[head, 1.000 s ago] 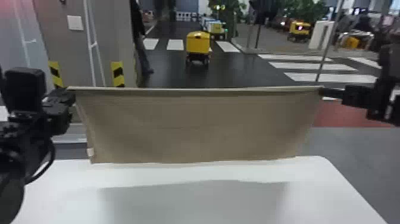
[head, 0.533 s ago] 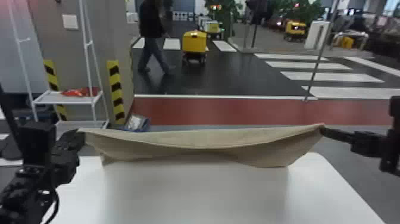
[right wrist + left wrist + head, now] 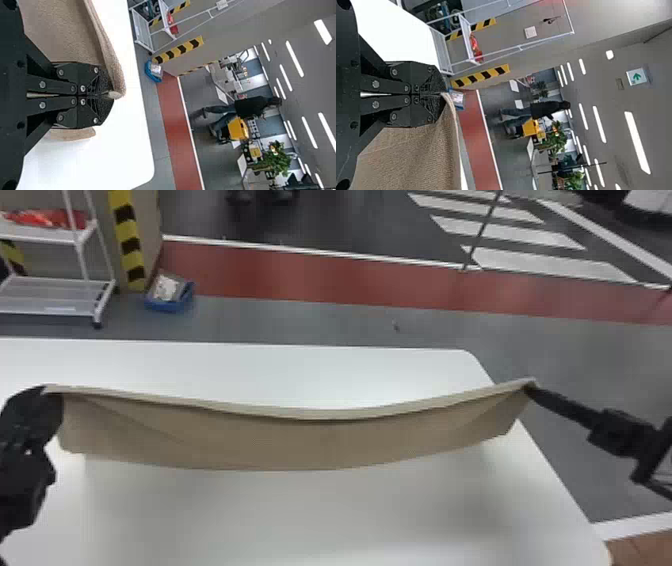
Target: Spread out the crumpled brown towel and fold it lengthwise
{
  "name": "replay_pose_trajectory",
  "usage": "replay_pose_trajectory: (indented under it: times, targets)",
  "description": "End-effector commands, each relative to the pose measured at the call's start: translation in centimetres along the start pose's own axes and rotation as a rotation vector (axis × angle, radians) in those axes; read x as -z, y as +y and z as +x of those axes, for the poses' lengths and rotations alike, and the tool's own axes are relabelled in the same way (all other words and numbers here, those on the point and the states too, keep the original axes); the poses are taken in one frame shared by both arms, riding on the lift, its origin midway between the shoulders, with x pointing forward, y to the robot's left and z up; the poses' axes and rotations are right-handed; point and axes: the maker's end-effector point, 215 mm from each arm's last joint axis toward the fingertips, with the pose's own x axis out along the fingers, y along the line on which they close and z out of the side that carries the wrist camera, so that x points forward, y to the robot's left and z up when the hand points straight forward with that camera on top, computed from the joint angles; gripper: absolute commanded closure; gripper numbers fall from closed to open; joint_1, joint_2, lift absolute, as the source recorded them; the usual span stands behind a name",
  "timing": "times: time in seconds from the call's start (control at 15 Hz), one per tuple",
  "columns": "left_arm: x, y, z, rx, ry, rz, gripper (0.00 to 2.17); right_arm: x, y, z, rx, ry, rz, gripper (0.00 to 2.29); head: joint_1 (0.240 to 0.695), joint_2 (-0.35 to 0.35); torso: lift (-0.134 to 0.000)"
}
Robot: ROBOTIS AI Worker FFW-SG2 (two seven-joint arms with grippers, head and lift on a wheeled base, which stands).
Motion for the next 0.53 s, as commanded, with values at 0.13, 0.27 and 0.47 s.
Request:
replay_pose_trajectory:
  times: [0.13, 0.27, 0.47]
  targets:
    - [3.8, -1.4, -2.8, 0.01, 0.089, 0.035, 1.42, 2.9, -3.2, -6.0, 0.055, 0.017, 0.01, 1.6, 0.695, -0.32, -0.124]
    - [4.4, -2.1, -3.8, 0.015, 0.105, 0.052, 1.42, 3.5, -3.8, -7.1, 0.066, 0.014, 0.016, 1.6, 0.695, -0.35, -0.124]
    - [5.2, -2.4, -5.3, 0.016, 0.145, 0.088, 1.42, 3.9, -4.0, -8.3, 0.063, 0.002, 0.016, 1.6, 0.695, -0.35, -0.124]
